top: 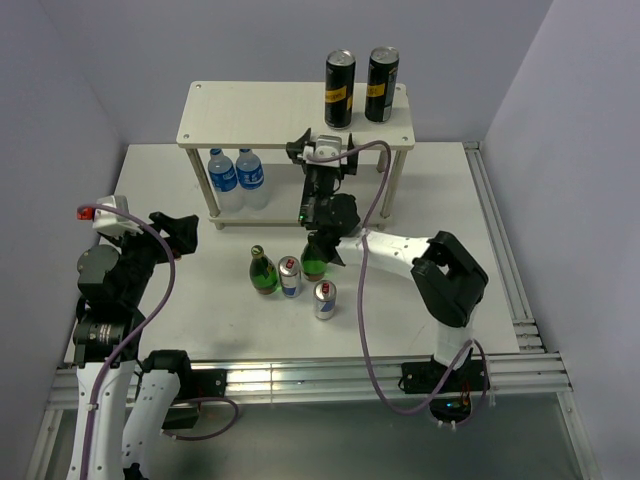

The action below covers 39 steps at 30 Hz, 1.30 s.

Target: Place and organize the beverage onto the shelf

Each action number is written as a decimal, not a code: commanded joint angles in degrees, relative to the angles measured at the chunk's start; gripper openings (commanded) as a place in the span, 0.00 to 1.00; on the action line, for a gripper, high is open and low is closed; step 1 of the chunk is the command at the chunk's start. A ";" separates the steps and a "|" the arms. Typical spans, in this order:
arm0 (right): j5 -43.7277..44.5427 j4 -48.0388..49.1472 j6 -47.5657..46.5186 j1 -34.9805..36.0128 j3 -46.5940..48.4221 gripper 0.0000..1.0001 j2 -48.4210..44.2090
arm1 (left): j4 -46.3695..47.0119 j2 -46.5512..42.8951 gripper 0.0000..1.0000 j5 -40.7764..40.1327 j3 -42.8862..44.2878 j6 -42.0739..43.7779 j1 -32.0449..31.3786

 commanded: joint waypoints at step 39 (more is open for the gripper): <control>13.50 -106.34 113.72 55.28 -39.20 0.97 -41.92 | 1.69 0.21 0.99 2.11 -0.44 0.51 2.40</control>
